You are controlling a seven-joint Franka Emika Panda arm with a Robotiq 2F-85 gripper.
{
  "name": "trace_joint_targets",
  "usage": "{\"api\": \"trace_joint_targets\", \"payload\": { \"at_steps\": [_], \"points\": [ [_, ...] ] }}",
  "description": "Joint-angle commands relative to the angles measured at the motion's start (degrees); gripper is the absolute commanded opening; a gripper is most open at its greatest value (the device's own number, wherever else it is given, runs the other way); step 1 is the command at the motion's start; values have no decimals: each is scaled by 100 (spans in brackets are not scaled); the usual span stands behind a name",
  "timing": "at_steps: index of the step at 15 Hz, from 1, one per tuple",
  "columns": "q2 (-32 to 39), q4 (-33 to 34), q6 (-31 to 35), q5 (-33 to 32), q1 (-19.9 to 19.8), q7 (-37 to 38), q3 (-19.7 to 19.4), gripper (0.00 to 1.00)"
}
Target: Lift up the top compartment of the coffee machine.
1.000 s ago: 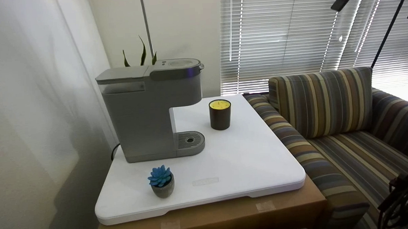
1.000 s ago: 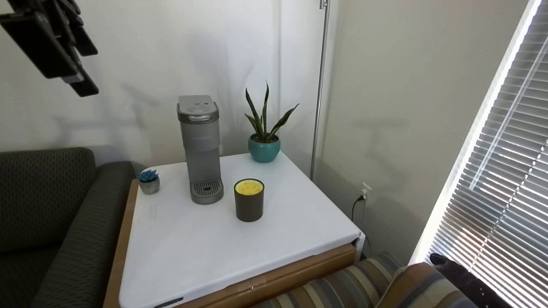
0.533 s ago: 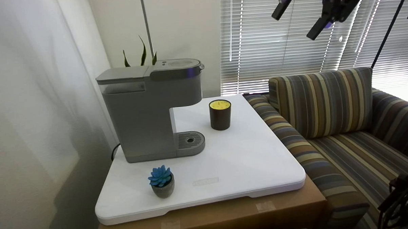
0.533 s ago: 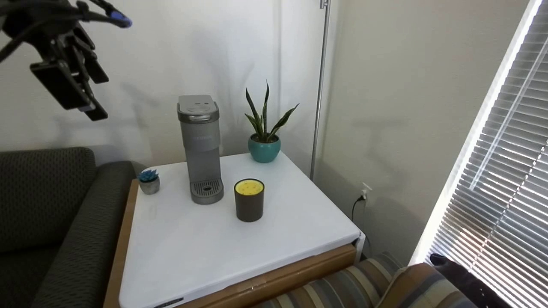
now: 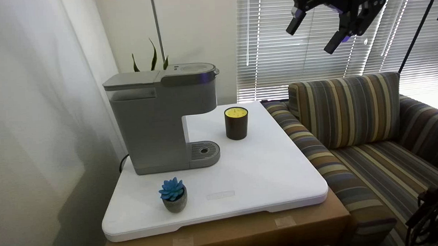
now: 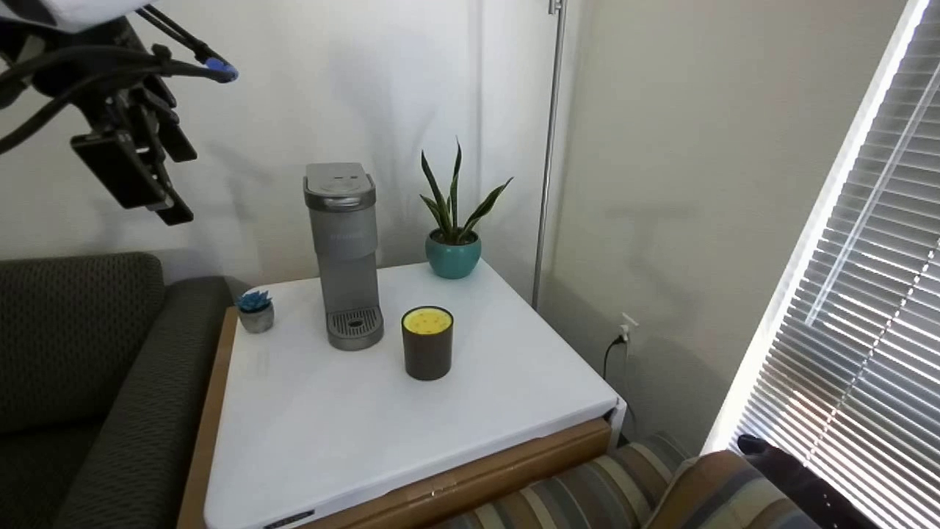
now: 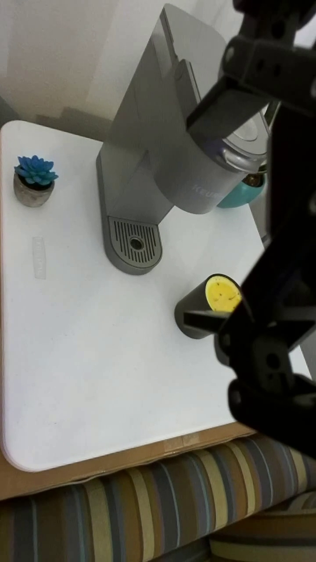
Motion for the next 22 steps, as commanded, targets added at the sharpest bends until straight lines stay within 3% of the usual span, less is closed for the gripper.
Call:
{"api": "trace_joint_targets", "payload": {
  "at_steps": [1, 6, 11, 18, 22],
  "points": [
    [406, 133, 431, 237, 25, -63, -81, 100],
    [1051, 506, 890, 815, 270, -465, -336, 100],
    [1771, 1259, 687, 1749, 548, -1451, -572, 100],
    [1983, 1344, 729, 1527, 457, -1241, -518, 100],
    [2290, 1666, 574, 2269, 479, -2179, -557, 100]
  ]
}}
